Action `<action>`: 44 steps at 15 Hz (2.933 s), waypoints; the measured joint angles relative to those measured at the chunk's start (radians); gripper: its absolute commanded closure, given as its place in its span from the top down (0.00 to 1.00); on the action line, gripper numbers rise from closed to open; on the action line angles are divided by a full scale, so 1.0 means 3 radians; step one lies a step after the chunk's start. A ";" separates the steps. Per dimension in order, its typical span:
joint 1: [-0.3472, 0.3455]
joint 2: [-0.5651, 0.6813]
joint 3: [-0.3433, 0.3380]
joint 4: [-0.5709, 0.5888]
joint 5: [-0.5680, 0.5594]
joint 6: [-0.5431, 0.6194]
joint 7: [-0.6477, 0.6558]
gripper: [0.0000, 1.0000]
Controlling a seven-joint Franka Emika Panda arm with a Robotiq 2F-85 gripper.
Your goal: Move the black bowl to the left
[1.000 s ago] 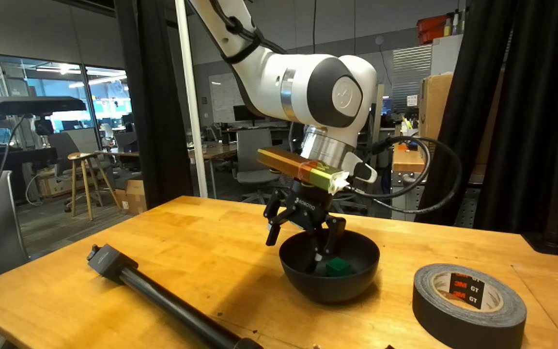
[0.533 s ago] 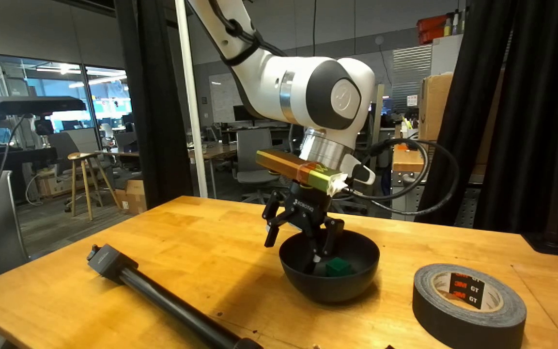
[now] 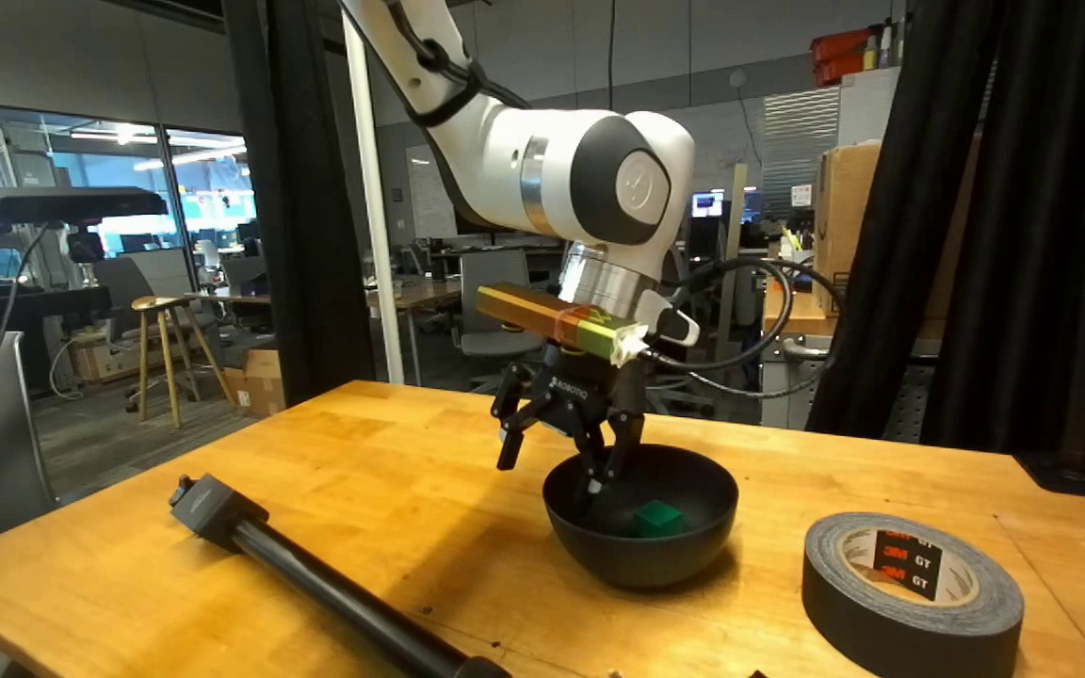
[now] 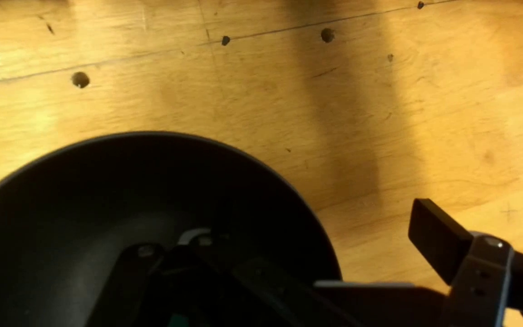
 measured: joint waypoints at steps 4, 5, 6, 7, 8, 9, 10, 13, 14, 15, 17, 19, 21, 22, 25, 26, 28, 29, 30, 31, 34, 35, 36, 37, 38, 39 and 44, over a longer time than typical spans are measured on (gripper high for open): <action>0.0096 0.0012 0.0056 0.0050 -0.0082 -0.0024 0.0094 0.36; 0.0115 0.0027 0.0069 0.0071 -0.0113 -0.0037 0.0120 0.29; 0.0132 0.0047 0.0082 0.0097 -0.0138 -0.0055 0.0143 0.22; 0.0149 0.0072 0.0095 0.0126 -0.0161 -0.0070 0.0163 0.13; 0.0164 0.0099 0.0106 0.0158 -0.0172 -0.0086 0.0175 0.07; 0.0177 0.0126 0.0115 0.0192 -0.0177 -0.0107 0.0182 0.08; 0.0188 0.0152 0.0123 0.0230 -0.0180 -0.0129 0.0185 0.09; 0.0204 0.0202 0.0135 0.0325 -0.0184 -0.0188 0.0192 0.09; 0.0204 0.0206 0.0135 0.0350 -0.0187 -0.0212 0.0195 0.08; 0.0204 0.0207 0.0135 0.0368 -0.0187 -0.0231 0.0196 0.08; 0.0204 0.0209 0.0134 0.0396 -0.0187 -0.0261 0.0197 0.08; 0.0205 0.0213 0.0136 0.0406 -0.0187 -0.0263 0.0197 0.05; 0.0213 0.0219 0.0147 0.0421 -0.0187 -0.0264 0.0197 0.05; 0.0222 0.0219 0.0158 0.0440 -0.0193 -0.0269 0.0199 0.05; 0.0285 0.0220 0.0230 0.0524 -0.0217 -0.0281 0.0207 0.05; 0.0321 0.0222 0.0268 0.0562 -0.0230 -0.0289 0.0217 0.05; 0.0418 0.0245 0.0348 0.0656 -0.0287 -0.0326 0.0252 0.05; 0.0473 0.0273 0.0390 0.0711 -0.0329 -0.0345 0.0276 0.05; 0.0530 0.0311 0.0431 0.0770 -0.0381 -0.0375 0.0299 0.05; 0.0590 0.0358 0.0470 0.0835 -0.0432 -0.0409 0.0323 0.05; 0.0781 0.0554 0.0578 0.1065 -0.0632 -0.0543 0.0384 0.05; 0.0849 0.0629 0.0612 0.1152 -0.0704 -0.0598 0.0395 0.05; 0.0918 0.0705 0.0644 0.1244 -0.0778 -0.0658 0.0404 0.05; 0.0992 0.0782 0.0675 0.1340 -0.0850 -0.0719 0.0410 0.05; 0.1068 0.0861 0.0708 0.1440 -0.0927 -0.0784 0.0413 0.05; 0.1147 0.0941 0.0740 0.1539 -0.0999 -0.0847 0.0415 0.05; 0.1543 0.1299 0.0842 0.1988 -0.1352 -0.1173 0.0415 0.05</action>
